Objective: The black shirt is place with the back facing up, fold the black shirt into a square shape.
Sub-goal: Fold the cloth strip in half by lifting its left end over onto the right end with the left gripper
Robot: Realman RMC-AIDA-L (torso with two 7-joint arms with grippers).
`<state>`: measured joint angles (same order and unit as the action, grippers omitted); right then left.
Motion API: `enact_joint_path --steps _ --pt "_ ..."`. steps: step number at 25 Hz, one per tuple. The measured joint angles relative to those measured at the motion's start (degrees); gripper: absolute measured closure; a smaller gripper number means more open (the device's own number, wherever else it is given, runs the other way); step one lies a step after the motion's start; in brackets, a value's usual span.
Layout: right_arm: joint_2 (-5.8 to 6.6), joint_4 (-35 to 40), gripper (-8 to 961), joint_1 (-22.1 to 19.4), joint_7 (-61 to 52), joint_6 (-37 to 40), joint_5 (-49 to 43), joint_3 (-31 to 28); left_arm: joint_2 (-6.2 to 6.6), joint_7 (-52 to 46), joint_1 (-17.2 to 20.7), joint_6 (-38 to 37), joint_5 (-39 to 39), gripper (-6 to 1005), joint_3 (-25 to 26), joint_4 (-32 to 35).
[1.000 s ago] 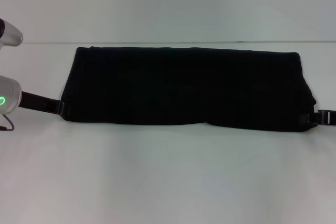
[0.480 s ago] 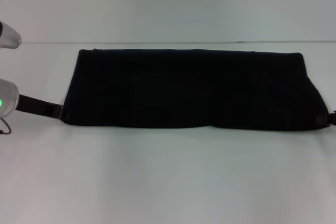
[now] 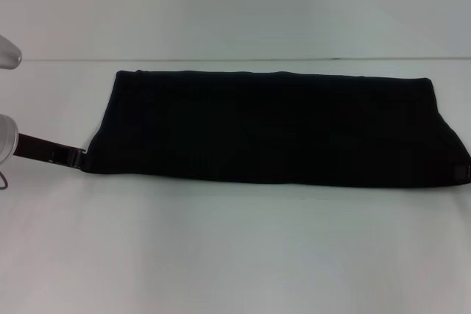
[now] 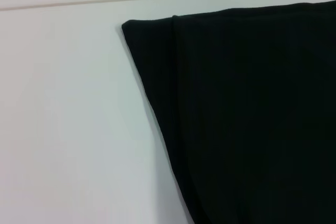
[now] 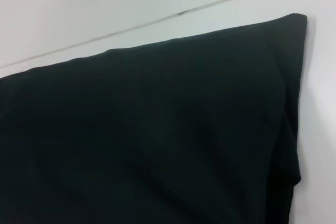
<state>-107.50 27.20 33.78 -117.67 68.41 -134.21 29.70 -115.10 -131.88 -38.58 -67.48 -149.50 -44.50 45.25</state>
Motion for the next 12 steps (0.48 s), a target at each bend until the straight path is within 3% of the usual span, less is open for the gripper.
enact_joint_path --steps 9,12 --pt "0.00 0.9 883 -0.2 0.5 1.9 0.1 -0.9 -0.03 -0.4 0.1 -1.9 0.1 994 0.1 1.0" --pt "-0.87 4.7 875 -0.7 1.2 5.8 0.1 -2.5 -0.04 -1.7 0.1 -3.4 0.3 994 0.4 2.6"
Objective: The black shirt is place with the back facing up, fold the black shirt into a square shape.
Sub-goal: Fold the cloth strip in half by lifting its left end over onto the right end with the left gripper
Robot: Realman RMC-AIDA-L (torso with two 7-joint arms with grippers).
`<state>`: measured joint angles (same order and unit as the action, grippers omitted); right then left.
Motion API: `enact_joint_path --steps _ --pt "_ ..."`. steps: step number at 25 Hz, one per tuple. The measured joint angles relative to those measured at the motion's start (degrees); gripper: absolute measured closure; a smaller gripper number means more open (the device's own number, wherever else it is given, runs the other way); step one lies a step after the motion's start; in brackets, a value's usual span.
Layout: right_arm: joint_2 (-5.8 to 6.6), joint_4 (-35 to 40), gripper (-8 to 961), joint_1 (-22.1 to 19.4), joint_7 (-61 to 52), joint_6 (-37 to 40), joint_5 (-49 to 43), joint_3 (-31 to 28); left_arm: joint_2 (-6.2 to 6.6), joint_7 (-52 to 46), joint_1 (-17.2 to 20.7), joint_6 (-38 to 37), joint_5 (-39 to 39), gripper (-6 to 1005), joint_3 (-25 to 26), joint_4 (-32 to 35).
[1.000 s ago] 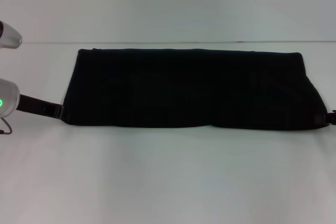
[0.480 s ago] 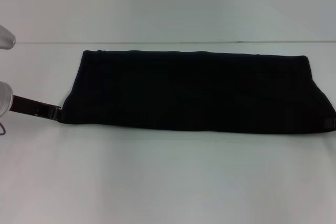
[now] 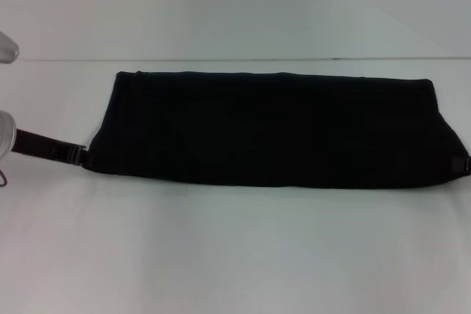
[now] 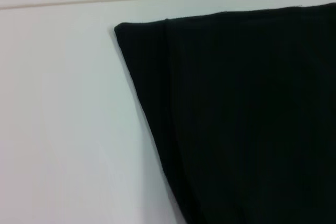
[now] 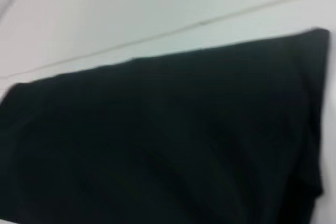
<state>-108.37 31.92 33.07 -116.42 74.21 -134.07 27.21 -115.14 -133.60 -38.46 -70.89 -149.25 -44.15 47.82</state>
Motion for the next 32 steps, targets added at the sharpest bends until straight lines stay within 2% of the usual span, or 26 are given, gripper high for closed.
enact_joint_path --steps 2,5,11,13,16,18,23,26,32 --pt "-0.80 2.8 871 -0.5 0.5 2.2 0.0 -1.7 -0.04 -1.0 0.2 -0.8 0.0 994 0.3 1.3" --pt "-1.67 7.3 863 -1.5 2.0 7.0 0.4 -6.5 -0.46 -2.5 1.9 -2.4 0.3 931 0.5 5.5" --pt "-1.45 7.7 593 -3.2 8.6 13.9 5.5 -10.3 -0.64 -4.1 3.6 -7.6 0.7 783 1.9 9.2" --pt "-1.83 7.5 510 -3.6 11.3 15.6 7.5 -10.5 -0.68 -4.2 3.6 -10.8 0.9 694 3.7 8.8" --pt "-3.07 7.5 386 -3.2 13.4 16.5 7.9 -10.0 -0.60 -5.4 2.8 -13.7 1.1 565 6.1 6.7" --pt "-3.71 7.5 156 -2.4 13.6 16.4 7.7 -9.3 -0.16 -7.1 1.7 -14.8 1.2 487 6.9 4.8" --pt "-4.31 7.5 43 -0.3 13.7 16.5 7.8 -6.6 1.11 -12.1 -1.0 -16.6 1.2 291 7.5 -0.9" --pt "-4.34 7.5 41 0.7 14.5 16.1 7.8 -4.7 1.63 -15.3 -2.8 -15.7 1.3 175 9.9 -4.6" --pt "-4.03 7.5 37 2.3 16.8 17.4 7.8 -2.3 1.73 -20.4 -3.8 -13.0 1.4 115 14.1 -8.4"
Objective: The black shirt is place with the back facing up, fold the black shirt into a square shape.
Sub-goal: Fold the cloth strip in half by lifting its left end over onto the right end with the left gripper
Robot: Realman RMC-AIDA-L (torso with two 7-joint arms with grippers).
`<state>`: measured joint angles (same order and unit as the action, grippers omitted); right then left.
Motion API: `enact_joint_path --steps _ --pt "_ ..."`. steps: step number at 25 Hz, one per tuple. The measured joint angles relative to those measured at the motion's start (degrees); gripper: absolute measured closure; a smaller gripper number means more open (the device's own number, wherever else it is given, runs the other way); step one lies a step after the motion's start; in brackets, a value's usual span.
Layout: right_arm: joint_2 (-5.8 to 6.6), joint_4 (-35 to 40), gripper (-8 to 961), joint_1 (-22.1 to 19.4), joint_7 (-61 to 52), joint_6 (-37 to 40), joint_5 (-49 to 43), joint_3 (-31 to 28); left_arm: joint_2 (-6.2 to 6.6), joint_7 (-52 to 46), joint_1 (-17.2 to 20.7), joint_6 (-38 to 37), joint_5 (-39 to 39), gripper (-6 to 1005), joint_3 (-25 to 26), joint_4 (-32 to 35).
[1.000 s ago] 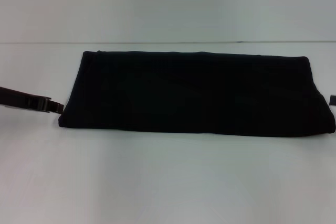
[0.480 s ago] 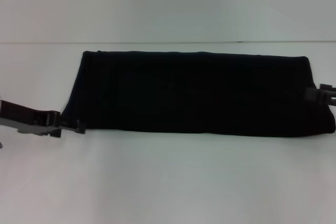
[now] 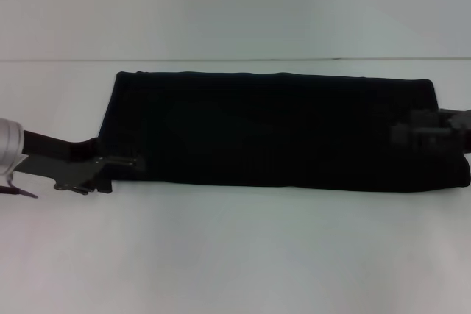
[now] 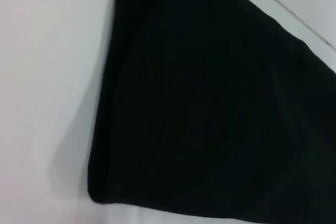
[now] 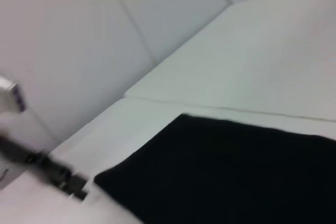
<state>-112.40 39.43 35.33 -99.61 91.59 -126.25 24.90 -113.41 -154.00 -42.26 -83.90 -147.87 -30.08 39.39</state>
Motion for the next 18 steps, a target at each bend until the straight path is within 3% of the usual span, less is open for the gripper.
enact_joint_path --steps 9,18 --pt "0.06 0.6 36 2.4 8.7 6.1 0.0 7.7 -0.55 -5.9 0.9 3.4 0.0 116 6.8 -4.4" --pt "0.23 0.7 36 3.7 9.5 6.5 0.1 7.7 -0.27 -10.9 1.9 4.2 0.0 116 12.6 -5.8"
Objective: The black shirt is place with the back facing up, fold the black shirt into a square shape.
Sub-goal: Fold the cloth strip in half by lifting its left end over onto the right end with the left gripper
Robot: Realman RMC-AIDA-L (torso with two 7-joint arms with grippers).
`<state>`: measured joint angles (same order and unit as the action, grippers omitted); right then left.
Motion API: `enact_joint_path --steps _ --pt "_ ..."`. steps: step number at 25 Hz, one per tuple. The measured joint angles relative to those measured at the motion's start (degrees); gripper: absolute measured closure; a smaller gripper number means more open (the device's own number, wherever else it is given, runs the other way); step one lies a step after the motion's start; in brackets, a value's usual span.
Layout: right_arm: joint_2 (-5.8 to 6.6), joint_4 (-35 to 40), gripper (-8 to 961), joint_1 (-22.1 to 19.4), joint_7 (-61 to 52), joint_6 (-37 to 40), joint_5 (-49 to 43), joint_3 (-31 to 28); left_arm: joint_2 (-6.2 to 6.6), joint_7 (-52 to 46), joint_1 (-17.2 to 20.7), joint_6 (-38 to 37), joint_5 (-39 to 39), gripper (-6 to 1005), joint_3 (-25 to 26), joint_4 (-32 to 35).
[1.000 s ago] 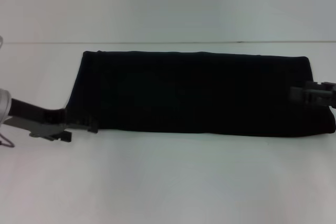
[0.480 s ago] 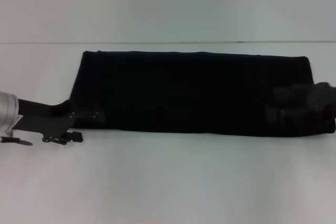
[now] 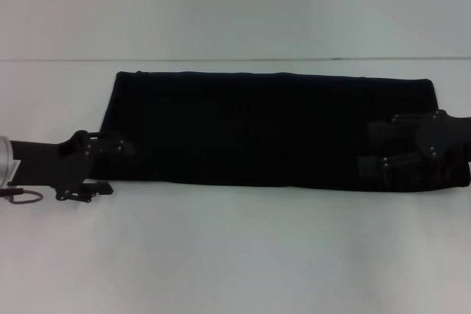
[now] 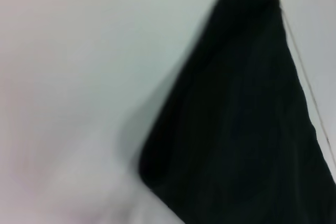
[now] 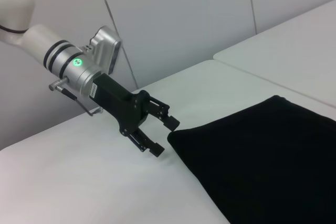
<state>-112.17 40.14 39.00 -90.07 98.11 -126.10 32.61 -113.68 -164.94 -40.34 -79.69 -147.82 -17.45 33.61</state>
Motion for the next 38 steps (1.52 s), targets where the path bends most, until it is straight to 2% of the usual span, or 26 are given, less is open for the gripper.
enact_joint_path --steps 11,38 --pt "-0.45 0.0 37 0.5 0.6 0.1 1.2 0.0 0.00 -4.4 2.8 2.2 -0.1 115 3.1 -0.4" --pt "-0.58 0.0 36 0.9 0.7 -0.3 1.8 -0.2 -0.08 -3.2 2.4 7.1 1.9 116 3.2 -2.5"
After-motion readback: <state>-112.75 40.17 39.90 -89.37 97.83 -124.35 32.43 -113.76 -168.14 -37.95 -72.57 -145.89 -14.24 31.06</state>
